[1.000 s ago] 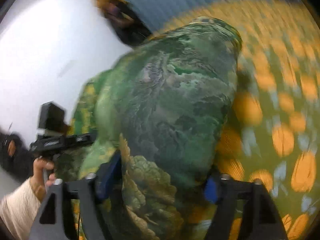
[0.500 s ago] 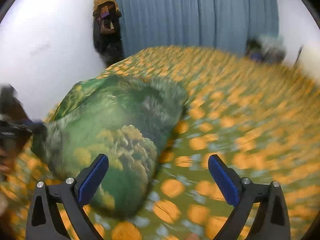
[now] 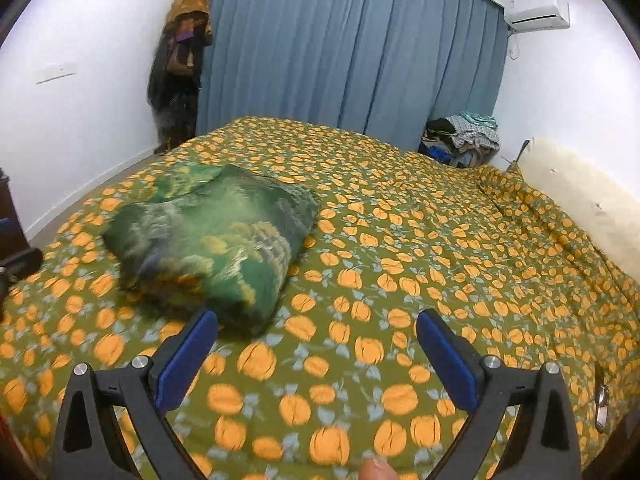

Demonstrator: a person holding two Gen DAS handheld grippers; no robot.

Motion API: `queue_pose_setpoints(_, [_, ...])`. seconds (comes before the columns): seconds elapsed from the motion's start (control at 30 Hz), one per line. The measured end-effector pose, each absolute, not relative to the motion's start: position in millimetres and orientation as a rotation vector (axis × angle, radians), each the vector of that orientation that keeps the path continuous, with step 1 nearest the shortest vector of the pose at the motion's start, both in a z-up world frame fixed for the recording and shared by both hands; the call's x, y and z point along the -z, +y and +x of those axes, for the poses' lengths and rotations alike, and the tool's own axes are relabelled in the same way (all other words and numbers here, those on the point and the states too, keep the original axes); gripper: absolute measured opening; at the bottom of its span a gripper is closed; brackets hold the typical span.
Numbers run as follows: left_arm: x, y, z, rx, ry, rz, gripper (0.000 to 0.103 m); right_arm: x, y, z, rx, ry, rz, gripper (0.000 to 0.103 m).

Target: Fold large clothes

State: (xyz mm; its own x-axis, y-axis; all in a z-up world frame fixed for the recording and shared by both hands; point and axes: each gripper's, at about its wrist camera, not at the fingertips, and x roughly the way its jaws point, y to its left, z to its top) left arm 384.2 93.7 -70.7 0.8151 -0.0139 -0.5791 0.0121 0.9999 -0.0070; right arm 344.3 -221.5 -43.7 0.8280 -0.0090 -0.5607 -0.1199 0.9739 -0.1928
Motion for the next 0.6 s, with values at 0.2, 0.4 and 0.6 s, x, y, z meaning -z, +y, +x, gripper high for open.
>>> queue_pose_setpoints(0.2, [50,73,360,-0.006,0.570,0.018,0.103,32,-231,307,-0.052,0.583,-0.200,0.101])
queue_pose_setpoints(0.4, [43,57,341,-0.016,0.541,0.040,0.103,24,-247,286,-0.044,0.544,-0.136,0.101])
queue_pose_setpoints(0.6, [44,45,329,-0.051,0.557,0.050,0.103,29,-251,280,-0.059,0.545,-0.101,0.101])
